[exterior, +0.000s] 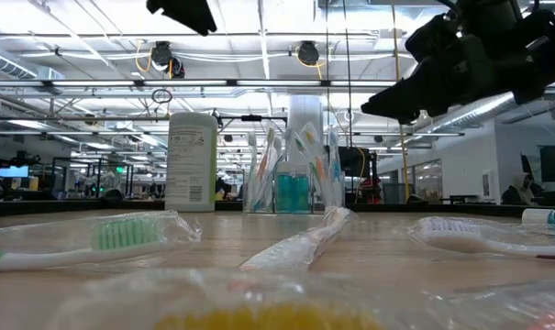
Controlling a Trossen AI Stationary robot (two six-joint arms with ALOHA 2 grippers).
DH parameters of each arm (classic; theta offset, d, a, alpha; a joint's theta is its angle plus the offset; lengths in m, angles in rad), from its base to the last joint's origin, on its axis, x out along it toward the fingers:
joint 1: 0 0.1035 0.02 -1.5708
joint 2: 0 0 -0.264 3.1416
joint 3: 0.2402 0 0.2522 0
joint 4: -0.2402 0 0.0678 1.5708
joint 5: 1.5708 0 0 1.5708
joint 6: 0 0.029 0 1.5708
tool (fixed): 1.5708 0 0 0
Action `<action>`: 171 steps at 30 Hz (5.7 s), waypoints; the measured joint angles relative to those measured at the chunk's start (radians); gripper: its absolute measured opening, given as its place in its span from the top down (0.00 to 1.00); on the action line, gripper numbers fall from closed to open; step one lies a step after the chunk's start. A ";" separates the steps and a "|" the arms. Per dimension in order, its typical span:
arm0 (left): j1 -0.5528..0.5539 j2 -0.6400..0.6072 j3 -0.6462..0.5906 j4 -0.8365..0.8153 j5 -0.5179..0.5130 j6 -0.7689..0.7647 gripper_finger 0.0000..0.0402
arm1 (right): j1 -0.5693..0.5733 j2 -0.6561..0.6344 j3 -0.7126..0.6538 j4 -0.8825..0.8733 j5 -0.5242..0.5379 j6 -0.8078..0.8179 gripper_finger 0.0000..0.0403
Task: Pick & Place toothbrushing station
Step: Put the violet toothbrush into the transparent organizer
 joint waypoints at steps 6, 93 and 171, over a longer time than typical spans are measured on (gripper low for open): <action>-0.031 0.002 -0.075 -0.006 0.048 0.023 0.58 | 0.067 0.061 0.000 0.039 0.001 0.074 0.65; 0.011 -0.040 -0.139 0.017 0.040 0.136 0.58 | -0.114 0.277 0.280 0.553 0.474 -0.277 1.00; -0.727 0.251 -0.652 0.301 0.563 -1.390 0.58 | 0.032 0.437 0.170 0.490 0.971 -0.377 0.57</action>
